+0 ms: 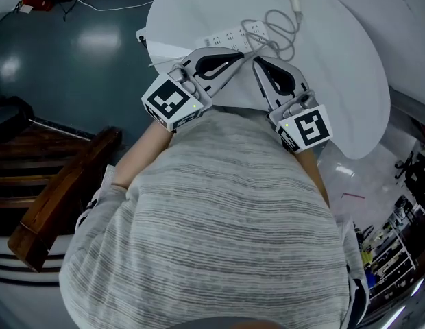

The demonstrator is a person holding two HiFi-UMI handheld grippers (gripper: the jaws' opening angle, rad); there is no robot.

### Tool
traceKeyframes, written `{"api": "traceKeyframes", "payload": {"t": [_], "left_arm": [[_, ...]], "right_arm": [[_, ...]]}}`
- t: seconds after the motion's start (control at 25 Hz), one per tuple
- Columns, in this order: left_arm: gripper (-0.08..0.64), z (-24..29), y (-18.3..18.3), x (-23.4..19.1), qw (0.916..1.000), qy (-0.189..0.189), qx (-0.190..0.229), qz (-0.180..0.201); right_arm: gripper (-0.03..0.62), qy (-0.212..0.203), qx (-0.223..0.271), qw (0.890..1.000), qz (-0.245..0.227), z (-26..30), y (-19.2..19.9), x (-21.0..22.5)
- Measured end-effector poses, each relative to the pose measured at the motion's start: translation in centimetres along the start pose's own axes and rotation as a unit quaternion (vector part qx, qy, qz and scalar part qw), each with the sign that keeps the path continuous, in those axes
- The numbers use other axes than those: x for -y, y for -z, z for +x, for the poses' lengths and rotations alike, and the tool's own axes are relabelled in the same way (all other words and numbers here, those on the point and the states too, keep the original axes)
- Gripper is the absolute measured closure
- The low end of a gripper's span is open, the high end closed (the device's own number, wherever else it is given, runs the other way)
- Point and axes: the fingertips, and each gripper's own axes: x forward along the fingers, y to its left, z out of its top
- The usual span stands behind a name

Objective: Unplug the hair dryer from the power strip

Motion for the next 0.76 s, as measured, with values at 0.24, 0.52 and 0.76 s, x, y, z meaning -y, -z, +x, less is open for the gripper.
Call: {"api": "traceKeyframes", "payload": {"t": [0.24,0.52,0.76], "left_arm": [[0.554,0.4,0.4,-0.3,1.0,0.001,-0.002,-0.008],[0.554,0.5,0.7,0.0,0.9999,0.005,-0.006,-0.012],[0.554,0.7,1.1,0.1,0.9998,0.006,-0.008,-0.015]], "right_arm": [[0.568,-0.007,0.0,1.0,0.005,-0.2,0.2,0.4],[0.568,-0.014,-0.005,1.0,0.006,-0.3,0.4,0.3],[0.568,-0.017,-0.01,1.0,0.007,-0.6,0.8,0.4]]}}
